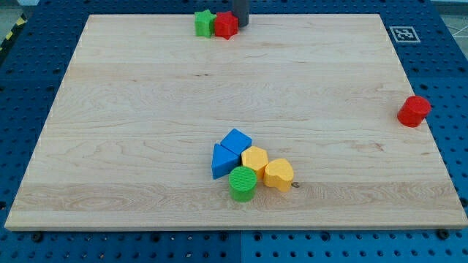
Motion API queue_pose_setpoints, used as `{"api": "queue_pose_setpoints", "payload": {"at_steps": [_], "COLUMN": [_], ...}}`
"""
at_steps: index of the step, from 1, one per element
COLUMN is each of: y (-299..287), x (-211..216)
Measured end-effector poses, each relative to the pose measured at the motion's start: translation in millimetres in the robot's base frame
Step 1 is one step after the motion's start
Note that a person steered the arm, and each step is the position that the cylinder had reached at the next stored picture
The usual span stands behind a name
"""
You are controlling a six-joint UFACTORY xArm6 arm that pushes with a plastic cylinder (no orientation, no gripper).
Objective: Move the red circle up and left a bit
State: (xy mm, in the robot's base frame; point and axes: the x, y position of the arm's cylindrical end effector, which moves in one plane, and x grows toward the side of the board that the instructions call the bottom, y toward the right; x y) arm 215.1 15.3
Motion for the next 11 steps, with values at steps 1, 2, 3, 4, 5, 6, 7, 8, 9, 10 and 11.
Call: {"api": "queue_pose_setpoints", "payload": {"at_steps": [1, 2, 3, 4, 5, 6, 7, 8, 9, 10, 11], "y": [38.6, 90.7, 147.6, 213.7, 263.8, 305.1, 323.7, 316.0, 315.1, 300.4, 276.0], "x": [10.9, 56.6, 98.5, 123.5, 159.0, 198.1, 228.1, 254.7, 255.0, 255.0, 234.9]}}
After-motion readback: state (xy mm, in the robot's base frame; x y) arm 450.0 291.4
